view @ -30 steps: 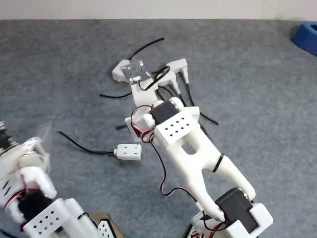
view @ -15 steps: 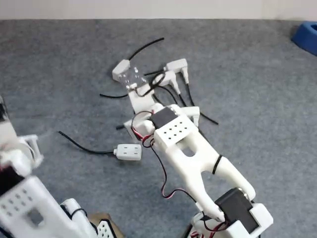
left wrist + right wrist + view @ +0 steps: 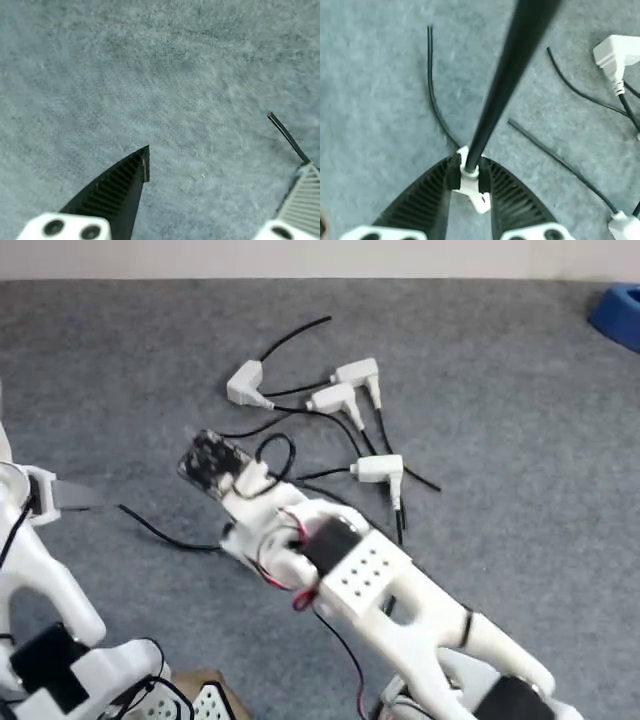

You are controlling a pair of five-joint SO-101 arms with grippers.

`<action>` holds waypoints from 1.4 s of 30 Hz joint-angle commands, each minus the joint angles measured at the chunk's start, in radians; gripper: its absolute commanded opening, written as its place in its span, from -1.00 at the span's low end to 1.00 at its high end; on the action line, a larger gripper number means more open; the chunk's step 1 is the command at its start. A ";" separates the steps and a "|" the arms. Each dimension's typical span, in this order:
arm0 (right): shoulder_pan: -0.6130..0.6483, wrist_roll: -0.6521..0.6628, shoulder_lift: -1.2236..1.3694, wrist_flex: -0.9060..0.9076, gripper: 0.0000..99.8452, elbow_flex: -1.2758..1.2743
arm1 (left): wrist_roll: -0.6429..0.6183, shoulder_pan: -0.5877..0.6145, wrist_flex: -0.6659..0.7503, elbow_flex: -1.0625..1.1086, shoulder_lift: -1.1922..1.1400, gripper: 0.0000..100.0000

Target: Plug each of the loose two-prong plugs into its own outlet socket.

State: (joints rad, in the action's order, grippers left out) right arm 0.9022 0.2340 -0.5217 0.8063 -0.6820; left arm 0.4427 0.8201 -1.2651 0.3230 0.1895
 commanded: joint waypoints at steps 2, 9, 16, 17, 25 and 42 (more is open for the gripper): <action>0.047 0.107 -0.131 -0.019 -0.99 -0.082 | 0.104 -0.042 -0.081 -0.088 -0.059 -0.16; 0.053 0.247 -0.151 -0.047 -0.99 -0.108 | 0.210 -0.081 -0.132 -0.091 -0.116 -0.16; -0.153 -0.054 -0.025 -0.200 -0.99 -0.084 | 0.204 -0.108 -0.132 -0.084 -0.124 -0.16; -0.171 -0.103 0.015 -0.202 -0.99 -0.073 | 0.204 -0.110 -0.132 -0.081 -0.124 -0.16; -0.222 -0.411 0.153 -0.090 -0.99 0.038 | 0.203 -0.139 -0.124 -0.050 -0.124 -0.16; 0.038 0.103 0.068 -0.076 -0.99 -0.018 | 0.298 -0.140 -0.046 0.068 -0.122 -0.16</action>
State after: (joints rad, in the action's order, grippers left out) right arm 0.8823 0.2002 -0.4127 0.7250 -0.7020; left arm 0.6974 0.6928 -1.3234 0.3874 0.0621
